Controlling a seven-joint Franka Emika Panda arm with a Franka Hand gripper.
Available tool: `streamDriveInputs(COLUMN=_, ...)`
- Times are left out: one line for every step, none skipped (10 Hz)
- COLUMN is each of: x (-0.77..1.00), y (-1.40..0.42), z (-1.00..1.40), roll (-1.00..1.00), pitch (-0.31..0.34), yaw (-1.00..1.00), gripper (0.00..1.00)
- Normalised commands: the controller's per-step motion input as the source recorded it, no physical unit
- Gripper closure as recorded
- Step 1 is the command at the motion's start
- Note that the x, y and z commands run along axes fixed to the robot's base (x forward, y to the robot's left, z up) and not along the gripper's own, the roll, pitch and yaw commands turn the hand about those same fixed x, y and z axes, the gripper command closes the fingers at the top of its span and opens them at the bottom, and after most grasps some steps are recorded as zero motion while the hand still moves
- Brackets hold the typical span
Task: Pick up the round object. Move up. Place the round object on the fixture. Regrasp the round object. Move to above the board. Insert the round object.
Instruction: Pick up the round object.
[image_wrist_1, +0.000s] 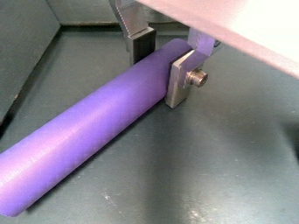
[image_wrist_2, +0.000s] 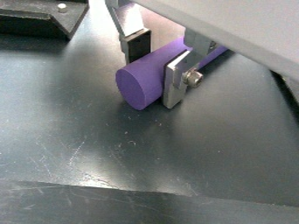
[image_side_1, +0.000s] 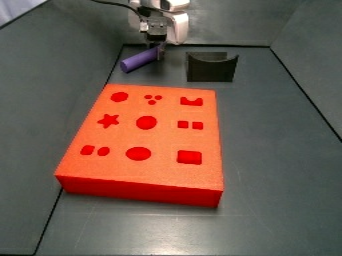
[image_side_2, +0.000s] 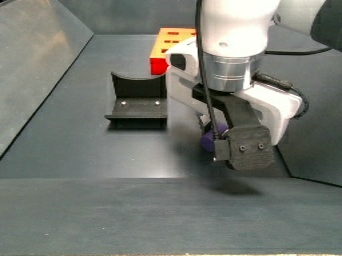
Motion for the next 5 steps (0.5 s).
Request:
streamDriveInputs(x=0.0, y=0.0, z=0.0, roll=0.0, pitch=0.0, yaw=0.0, gripper=1.0)
streamDriveInputs(x=0.0, y=0.0, z=0.0, roll=0.0, pitch=0.0, yaw=0.0, gripper=1.0)
streamDriveInputs(x=0.0, y=0.0, z=0.0, roll=0.0, pitch=0.0, yaw=0.0, gripper=1.0)
streamDriveInputs(x=0.0, y=0.0, z=0.0, roll=0.0, pitch=0.0, yaw=0.0, gripper=1.0)
streamDriveInputs(x=0.0, y=0.0, z=0.0, roll=0.0, pitch=0.0, yaw=0.0, gripper=1.0)
